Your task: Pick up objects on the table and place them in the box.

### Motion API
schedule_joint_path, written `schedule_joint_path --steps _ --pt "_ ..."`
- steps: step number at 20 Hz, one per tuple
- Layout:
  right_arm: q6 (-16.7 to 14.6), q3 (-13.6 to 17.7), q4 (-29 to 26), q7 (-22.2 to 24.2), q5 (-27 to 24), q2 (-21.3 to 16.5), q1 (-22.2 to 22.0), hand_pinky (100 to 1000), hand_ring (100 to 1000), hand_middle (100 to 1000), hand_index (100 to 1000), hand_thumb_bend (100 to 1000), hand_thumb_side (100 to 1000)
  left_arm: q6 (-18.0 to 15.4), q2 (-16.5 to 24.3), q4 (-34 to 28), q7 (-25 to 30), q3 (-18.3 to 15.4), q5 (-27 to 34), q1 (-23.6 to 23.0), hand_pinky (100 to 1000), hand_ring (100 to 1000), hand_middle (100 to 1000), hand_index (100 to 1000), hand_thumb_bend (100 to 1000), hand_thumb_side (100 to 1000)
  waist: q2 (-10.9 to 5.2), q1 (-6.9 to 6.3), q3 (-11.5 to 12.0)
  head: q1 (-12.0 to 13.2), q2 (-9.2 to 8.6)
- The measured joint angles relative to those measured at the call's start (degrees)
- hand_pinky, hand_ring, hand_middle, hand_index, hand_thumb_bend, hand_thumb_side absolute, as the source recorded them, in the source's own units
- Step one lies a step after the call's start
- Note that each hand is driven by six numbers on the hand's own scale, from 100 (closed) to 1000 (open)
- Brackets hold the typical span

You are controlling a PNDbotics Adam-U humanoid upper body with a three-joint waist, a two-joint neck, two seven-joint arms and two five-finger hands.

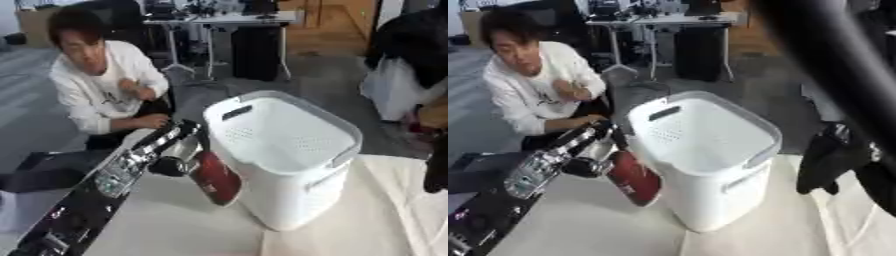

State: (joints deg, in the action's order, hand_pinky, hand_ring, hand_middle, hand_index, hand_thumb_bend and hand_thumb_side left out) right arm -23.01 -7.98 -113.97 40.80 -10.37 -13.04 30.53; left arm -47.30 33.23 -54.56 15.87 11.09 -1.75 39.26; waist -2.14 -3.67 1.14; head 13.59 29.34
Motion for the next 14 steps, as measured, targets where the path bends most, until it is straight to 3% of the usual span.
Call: schedule_joint_path --steps 9,14 --pt "0.1 -0.2 0.0 0.1 0.0 0.0 0.0 127 415 467 649 100 1000 3.6 5.4 -4.4 3.6 3.0 1.2 4.3 100 100 144 100 101 100 -0.48 -0.49 0.0 0.0 0.18" --pt "0.1 -0.2 0.0 0.1 0.0 -0.1 0.0 128 415 467 649 100 1000 4.9 8.1 -6.4 4.9 3.7 3.6 8.0 100 100 140 100 196 100 -0.67 -0.72 0.0 0.0 0.39"
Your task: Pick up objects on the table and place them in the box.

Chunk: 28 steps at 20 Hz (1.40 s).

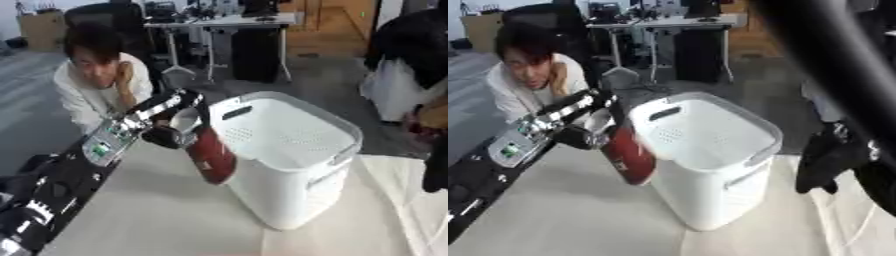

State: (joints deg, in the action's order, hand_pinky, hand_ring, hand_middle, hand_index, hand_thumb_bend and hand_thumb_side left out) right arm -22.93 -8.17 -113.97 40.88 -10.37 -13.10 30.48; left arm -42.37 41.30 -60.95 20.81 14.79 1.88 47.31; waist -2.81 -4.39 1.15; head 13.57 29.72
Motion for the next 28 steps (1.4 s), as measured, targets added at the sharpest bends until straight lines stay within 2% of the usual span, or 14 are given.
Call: schedule_joint_path --steps 11,18,20,21,22,23,24,25,26,27,28 --pt "0.1 -0.1 0.0 0.1 0.0 0.0 -0.1 129 416 467 649 100 1000 1.6 1.3 0.1 1.6 0.6 0.5 6.7 100 100 138 100 277 100 -0.15 -0.48 -0.4 0.0 0.2" --pt "0.1 -0.5 0.0 0.1 0.0 0.3 -0.1 131 417 468 648 100 1000 1.6 -0.2 3.6 1.6 -0.1 -1.0 9.3 100 100 149 100 255 100 -0.16 -0.52 -1.6 0.7 -0.3" --pt "0.1 -0.8 0.0 0.1 -0.1 0.8 0.1 132 417 468 648 100 1000 1.6 -1.8 5.5 1.6 -0.7 -3.0 10.4 100 100 186 102 191 100 -0.15 -0.54 -2.3 1.7 -0.7" --pt "0.1 -0.9 0.0 0.1 -0.1 1.1 0.1 133 417 468 648 100 1000 1.5 -2.7 6.5 1.5 -1.1 -4.3 11.1 100 115 320 188 100 100 -0.11 -0.55 -2.6 2.2 -0.91" --pt "0.1 -1.1 0.0 0.1 -0.1 1.3 0.2 133 417 468 649 100 1000 1.3 -3.6 7.3 1.3 -1.7 -5.7 11.6 100 203 382 246 100 100 0.02 -0.6 -3.0 2.8 -1.27" --pt "0.1 -1.2 0.0 0.1 -0.1 1.6 0.3 135 417 469 649 100 1000 1.0 -4.5 8.0 1.0 -2.2 -7.4 11.9 680 637 692 583 100 100 0.24 -0.68 -3.4 3.4 -1.56" --pt "0.1 -1.4 0.0 0.1 -0.2 2.0 0.6 135 417 469 648 100 1000 0.6 -5.2 8.8 0.6 -2.6 -9.9 12.0 765 704 739 629 100 100 0.49 -0.8 -3.9 3.9 -1.93" --pt "0.1 -1.6 0.0 0.1 -0.2 2.3 0.8 136 418 469 649 100 1000 0.3 -5.8 9.8 0.3 -3.0 -13.0 12.1 1000 1000 941 836 284 246 0.63 -0.86 -4.2 4.2 -2.31" --pt "0.1 -1.8 0.0 0.1 -0.2 2.6 1.2 136 418 469 649 100 1000 -0.2 -6.3 10.7 -0.1 -3.4 -16.7 12.3 1000 935 893 789 233 161 0.74 -0.89 -4.6 4.6 -2.56" --pt "0.1 -1.9 0.0 0.1 -0.2 3.0 1.6 136 418 470 649 100 1000 -0.7 -6.8 11.6 -0.7 -3.9 -20.6 12.4 1000 1000 1000 950 485 507 0.86 -0.91 -4.9 4.9 -2.88" --pt "0.1 -2.2 0.0 0.1 -0.2 3.2 1.9 136 418 470 649 100 1000 -1.4 -7.2 12.5 -1.4 -4.2 -24.6 12.5 1000 1000 1000 950 485 507 0.97 -1.01 -5.1 5.2 -3.08"
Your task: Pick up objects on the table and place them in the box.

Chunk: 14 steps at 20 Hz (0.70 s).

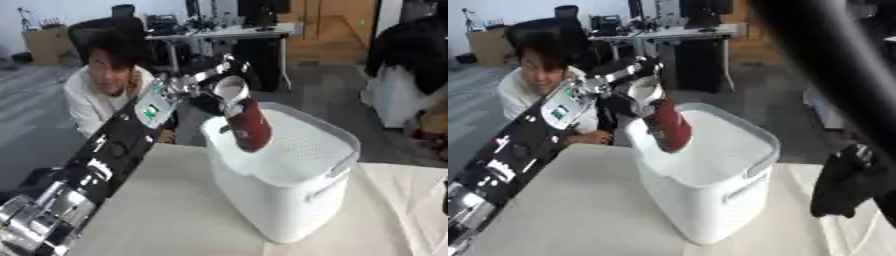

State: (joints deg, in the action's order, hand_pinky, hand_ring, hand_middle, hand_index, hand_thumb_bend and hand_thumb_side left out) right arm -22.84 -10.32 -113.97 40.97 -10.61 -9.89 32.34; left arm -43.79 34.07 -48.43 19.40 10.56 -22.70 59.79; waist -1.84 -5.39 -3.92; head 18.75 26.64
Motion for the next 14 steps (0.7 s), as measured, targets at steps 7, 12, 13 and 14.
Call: schedule_joint_path --steps 7,12,13,14 --pt "0.0 -0.9 0.0 0.0 0.3 0.8 0.3 135 419 470 650 100 1000 -6.9 -1.1 3.9 -8.4 -2.0 -20.1 0.3 1000 1000 1000 1000 450 760 0.15 -0.45 -0.4 1.0 -0.3" --pt "0.1 -0.3 0.0 0.1 1.2 0.3 0.1 126 414 466 651 100 1000 -8.1 1.8 -3.1 -18.1 -1.6 -15.4 -7.7 1000 1000 1000 1000 280 633 -0.1 -0.4 1.4 0.4 -1.92" --pt "0.1 0.1 0.0 0.1 1.3 0.0 -0.3 123 412 465 652 100 1000 -8.1 3.1 -7.1 -20.1 -1.2 -12.0 -11.2 1000 1000 1000 1000 261 635 -0.1 -0.31 2.0 0.2 -2.8" --pt "0.2 0.6 0.0 0.2 1.6 -0.4 -0.6 120 411 463 652 100 1000 -8.0 4.4 -11.5 -21.7 -0.8 -8.2 -15.2 1000 1000 1000 1000 254 629 -0.07 -0.1 2.7 -0.2 -3.74"
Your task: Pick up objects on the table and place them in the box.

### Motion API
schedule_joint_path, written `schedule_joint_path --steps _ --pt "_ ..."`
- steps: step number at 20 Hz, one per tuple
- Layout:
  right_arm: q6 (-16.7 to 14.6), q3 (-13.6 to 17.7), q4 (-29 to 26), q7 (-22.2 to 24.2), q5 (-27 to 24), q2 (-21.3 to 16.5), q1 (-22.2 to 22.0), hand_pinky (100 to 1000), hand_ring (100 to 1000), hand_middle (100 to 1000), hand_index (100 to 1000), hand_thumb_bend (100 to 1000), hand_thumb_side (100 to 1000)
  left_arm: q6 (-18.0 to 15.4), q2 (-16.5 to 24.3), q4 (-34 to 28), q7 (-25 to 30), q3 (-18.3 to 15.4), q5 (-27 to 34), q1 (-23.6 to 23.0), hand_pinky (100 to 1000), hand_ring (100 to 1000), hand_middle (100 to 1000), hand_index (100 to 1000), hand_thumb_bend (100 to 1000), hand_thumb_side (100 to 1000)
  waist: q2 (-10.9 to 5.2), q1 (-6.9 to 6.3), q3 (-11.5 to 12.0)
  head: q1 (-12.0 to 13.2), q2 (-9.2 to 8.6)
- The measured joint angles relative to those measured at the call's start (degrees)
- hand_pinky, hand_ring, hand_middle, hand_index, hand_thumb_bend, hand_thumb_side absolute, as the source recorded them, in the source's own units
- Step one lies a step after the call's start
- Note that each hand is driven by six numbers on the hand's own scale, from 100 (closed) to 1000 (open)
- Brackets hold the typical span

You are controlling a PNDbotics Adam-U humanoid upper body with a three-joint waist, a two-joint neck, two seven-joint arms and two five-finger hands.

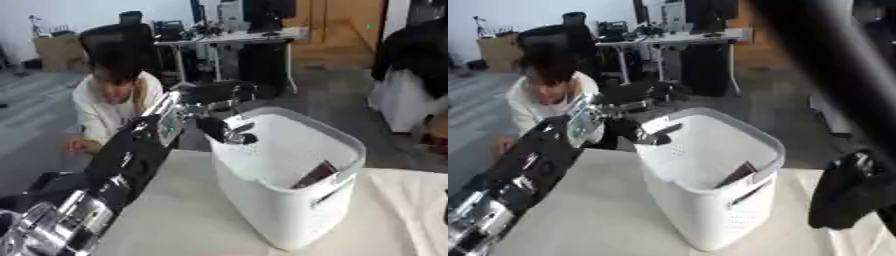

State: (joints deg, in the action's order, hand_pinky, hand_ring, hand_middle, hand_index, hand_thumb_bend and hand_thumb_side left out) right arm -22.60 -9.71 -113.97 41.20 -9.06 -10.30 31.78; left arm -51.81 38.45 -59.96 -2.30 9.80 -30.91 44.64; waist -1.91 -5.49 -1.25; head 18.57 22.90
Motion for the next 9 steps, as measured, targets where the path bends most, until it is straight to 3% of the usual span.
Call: schedule_joint_path --steps 3,4,6,9 --pt "0.2 1.5 0.0 0.2 1.1 -1.5 -1.4 112 410 462 651 100 1000 1.4 1.6 -16.1 -2.0 0.5 11.2 -11.9 961 894 1000 979 258 558 0.01 1.13 2.2 -0.4 -2.47" --pt "0.2 1.9 0.0 0.2 1.6 -2.1 -1.8 110 410 461 648 100 1000 2.1 1.2 -21.5 -1.9 0.4 14.3 -15.2 808 812 952 928 252 519 0.01 1.47 3.0 -0.5 -3.15" --pt "0.0 2.4 0.0 0.0 3.0 -3.3 -2.5 104 406 458 646 100 1000 3.4 -1.1 -31.3 -1.9 -0.1 19.8 -20.3 763 750 877 854 291 517 0.02 2.12 4.3 -0.5 -4.18" --pt "-1.0 3.0 0.0 -1.0 4.8 -4.6 -3.2 100 402 455 644 100 1000 2.6 -7.8 -44.1 -1.5 -1.6 26.8 -24.9 727 727 845 818 323 512 0.6 3.28 6.4 -1.3 -5.61"
